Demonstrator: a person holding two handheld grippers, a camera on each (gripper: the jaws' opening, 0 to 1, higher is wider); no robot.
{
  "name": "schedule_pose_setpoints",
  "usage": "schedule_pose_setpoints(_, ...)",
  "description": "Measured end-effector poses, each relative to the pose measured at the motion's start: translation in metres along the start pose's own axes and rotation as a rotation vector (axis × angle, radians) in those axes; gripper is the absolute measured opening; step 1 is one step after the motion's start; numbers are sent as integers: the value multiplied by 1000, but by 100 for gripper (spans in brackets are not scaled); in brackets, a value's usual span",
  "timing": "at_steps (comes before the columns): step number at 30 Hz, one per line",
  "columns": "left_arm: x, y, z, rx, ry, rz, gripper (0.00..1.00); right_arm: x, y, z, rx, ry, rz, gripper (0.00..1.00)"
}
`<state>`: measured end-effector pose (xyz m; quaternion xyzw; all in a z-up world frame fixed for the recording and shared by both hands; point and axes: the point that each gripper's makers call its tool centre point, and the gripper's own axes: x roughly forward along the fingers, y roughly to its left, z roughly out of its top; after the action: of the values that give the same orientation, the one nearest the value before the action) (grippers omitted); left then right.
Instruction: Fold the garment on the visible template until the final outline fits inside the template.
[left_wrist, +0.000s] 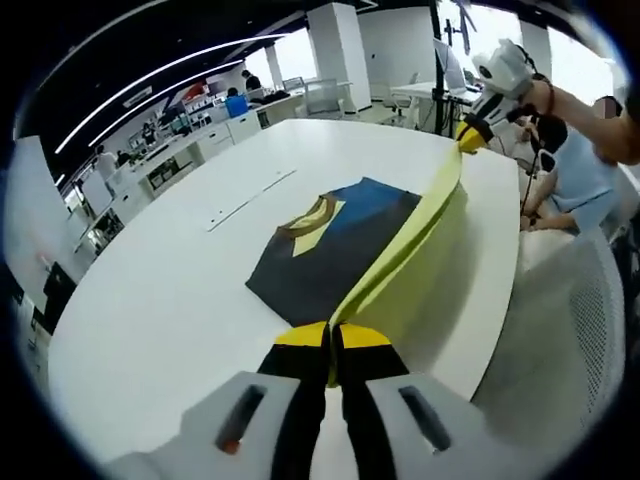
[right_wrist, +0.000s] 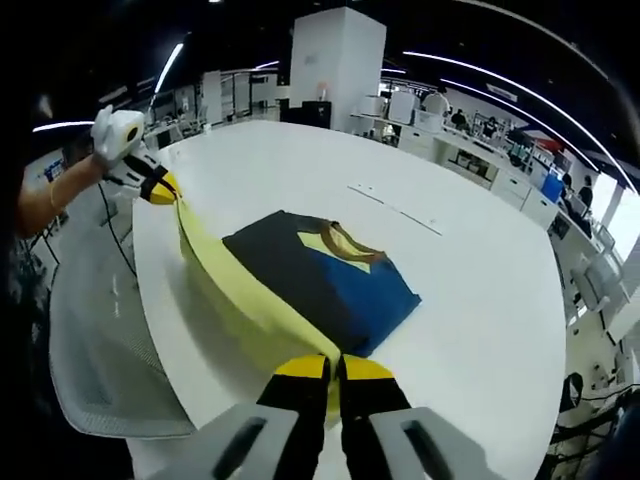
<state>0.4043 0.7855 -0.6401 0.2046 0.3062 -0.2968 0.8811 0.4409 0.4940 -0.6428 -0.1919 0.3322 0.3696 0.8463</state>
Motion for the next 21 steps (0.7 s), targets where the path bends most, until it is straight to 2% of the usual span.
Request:
schedule_pose_setpoints(12, 11, 37, 29, -35, -78, 98, 0, 11, -32, 38, -14, -64, -58, 0)
schedule_pose_setpoints(21, 27, 61, 46, -72, -125, 161, 0, 24, -51, 55, -6, -93, -93, 0)
